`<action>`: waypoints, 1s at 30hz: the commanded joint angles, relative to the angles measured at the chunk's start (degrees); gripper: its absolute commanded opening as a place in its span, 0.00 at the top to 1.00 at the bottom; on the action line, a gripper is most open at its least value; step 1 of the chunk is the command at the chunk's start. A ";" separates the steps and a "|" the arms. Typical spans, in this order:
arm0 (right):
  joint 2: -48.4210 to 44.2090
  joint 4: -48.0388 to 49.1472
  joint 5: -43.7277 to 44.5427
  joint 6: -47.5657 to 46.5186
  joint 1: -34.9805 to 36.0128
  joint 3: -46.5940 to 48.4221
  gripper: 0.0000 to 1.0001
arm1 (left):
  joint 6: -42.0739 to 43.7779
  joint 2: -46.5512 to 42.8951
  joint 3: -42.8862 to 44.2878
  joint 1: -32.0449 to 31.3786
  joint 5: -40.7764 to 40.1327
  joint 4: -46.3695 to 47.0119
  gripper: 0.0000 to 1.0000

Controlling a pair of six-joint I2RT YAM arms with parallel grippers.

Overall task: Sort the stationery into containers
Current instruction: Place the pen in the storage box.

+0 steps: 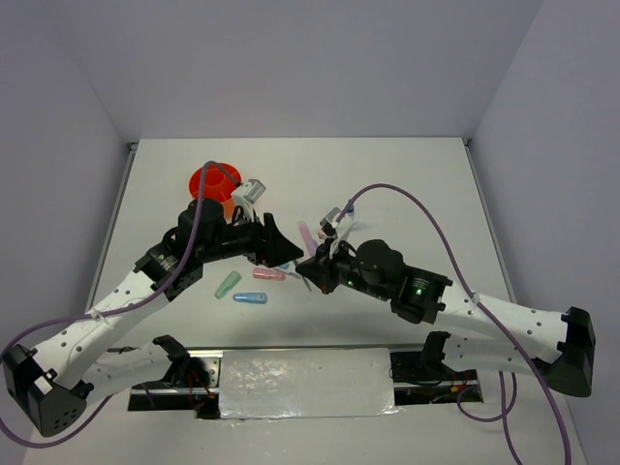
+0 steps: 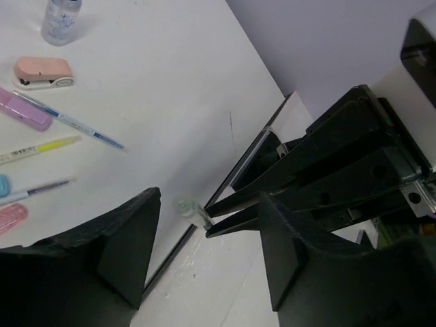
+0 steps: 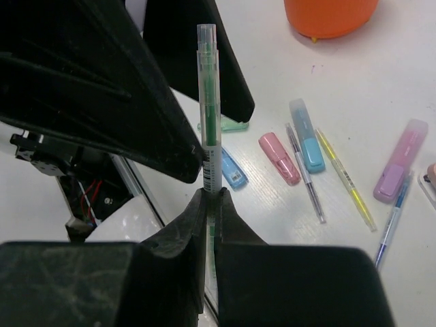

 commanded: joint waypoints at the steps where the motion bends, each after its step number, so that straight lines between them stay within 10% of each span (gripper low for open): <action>1: 0.91 0.86 0.50 -2.03 0.76 3.21 1.00 | 0.70 -0.31 2.07 -0.41 2.43 3.93 0.31; 8: 0.04 1.47 0.85 -2.82 1.11 2.95 1.00 | 2.55 1.27 3.56 -0.58 0.69 0.86 0.89; 10: -1.19 1.99 1.90 -2.91 1.02 1.73 0.68 | 4.21 1.89 5.31 -0.67 -1.59 -1.68 1.00; 12: -3.64 1.74 6.53 -2.47 1.02 0.67 0.01 | 5.88 3.47 6.98 -0.67 -7.62 -3.18 1.00; 21: -17.35 -8.28 23.18 1.05 1.02 -0.74 0.00 | 10.18 19.72 29.02 2.04 -66.49 -17.08 1.00; 30: -23.51 -15.23 18.95 1.23 1.02 -4.26 0.00 | 19.95 32.55 33.71 22.43 -60.34 5.41 1.00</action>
